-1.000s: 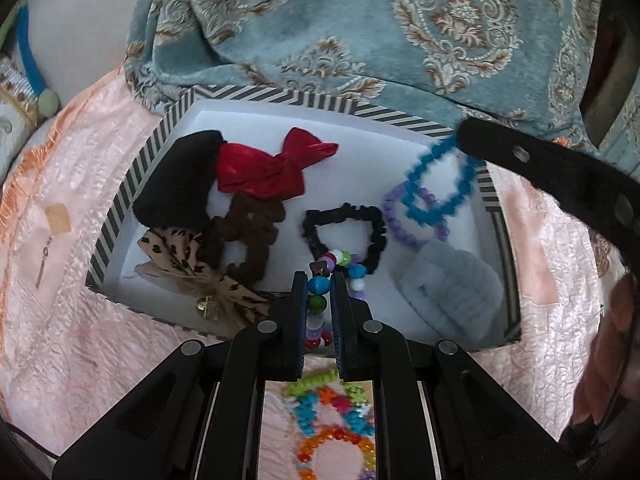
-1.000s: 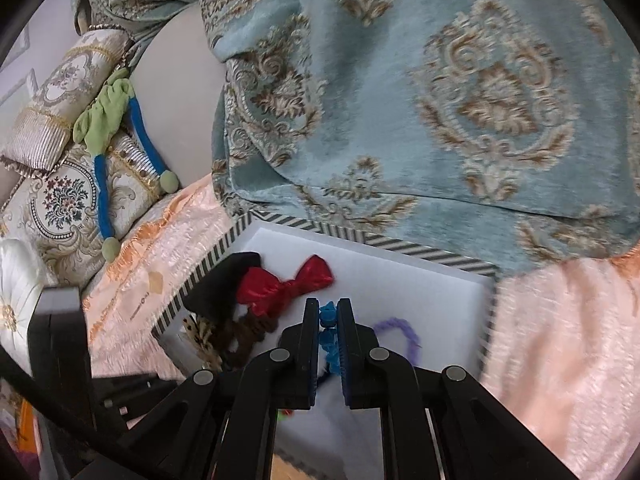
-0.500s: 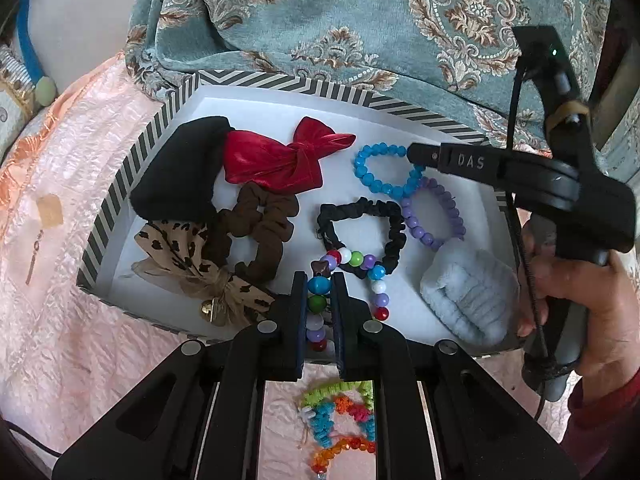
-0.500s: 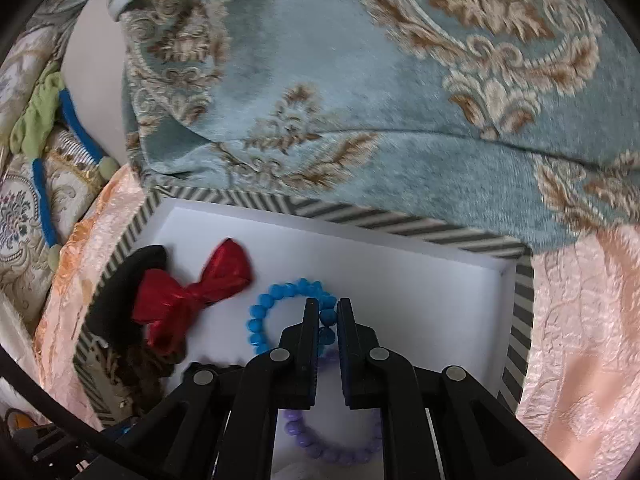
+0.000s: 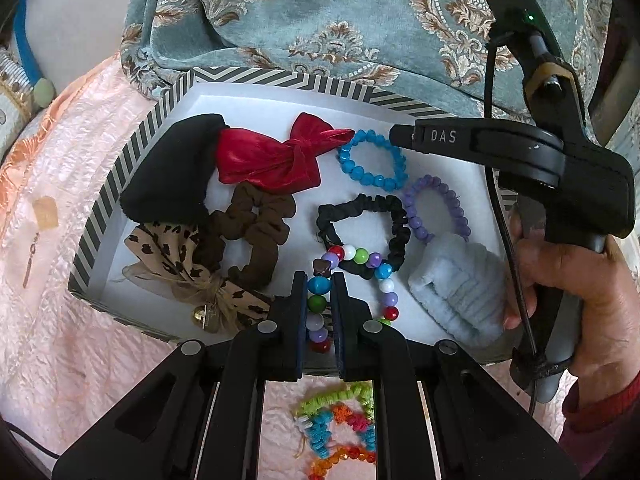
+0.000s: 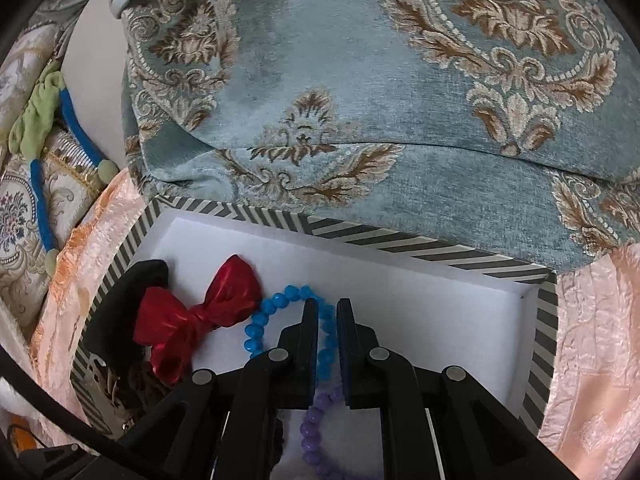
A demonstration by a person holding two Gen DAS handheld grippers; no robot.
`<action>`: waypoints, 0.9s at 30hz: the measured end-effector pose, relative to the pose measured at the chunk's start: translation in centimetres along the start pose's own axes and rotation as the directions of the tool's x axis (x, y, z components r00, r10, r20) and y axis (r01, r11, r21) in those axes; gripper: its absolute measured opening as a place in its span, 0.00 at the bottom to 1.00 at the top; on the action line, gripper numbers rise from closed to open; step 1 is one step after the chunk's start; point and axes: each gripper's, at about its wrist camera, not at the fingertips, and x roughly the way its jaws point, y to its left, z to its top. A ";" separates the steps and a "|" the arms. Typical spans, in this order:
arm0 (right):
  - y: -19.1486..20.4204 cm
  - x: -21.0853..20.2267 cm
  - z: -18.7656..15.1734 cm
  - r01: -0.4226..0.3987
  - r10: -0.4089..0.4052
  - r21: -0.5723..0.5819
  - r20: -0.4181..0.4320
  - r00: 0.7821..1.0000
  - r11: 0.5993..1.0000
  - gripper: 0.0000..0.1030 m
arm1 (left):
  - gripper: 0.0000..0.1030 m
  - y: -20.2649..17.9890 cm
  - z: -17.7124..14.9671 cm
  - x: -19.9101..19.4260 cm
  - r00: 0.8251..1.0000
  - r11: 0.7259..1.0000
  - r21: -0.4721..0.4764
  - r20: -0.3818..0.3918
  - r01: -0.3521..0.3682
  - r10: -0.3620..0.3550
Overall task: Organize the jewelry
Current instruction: 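Lower both bracelets into the tray and open both tools, then lift both open tools toward the last bracelets on the bedspread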
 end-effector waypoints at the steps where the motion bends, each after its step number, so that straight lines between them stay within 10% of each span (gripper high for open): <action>1: -0.1 0.1 0.0 0.010 -0.010 0.002 -0.003 1.000 1.000 0.08 | 0.10 0.0 0.0 0.0 1.000 1.000 0.002 0.001 -0.003 0.003; 7: -0.7 -1.3 -0.9 0.038 -0.038 0.003 0.011 0.999 0.999 0.37 | 0.17 0.0 -0.2 -0.1 1.000 1.000 0.002 -0.005 -0.021 0.021; 11: -1.0 -4.0 -2.2 0.034 -0.034 0.005 0.039 0.999 0.999 0.37 | 0.36 0.3 -0.6 -0.9 1.000 1.000 -0.015 0.003 -0.011 0.011; 27: 1.7 -16.3 -12.1 0.005 -0.005 0.000 0.157 0.988 1.000 0.42 | 0.38 1.6 -4.5 -8.6 0.988 0.995 -0.009 0.119 -0.096 0.097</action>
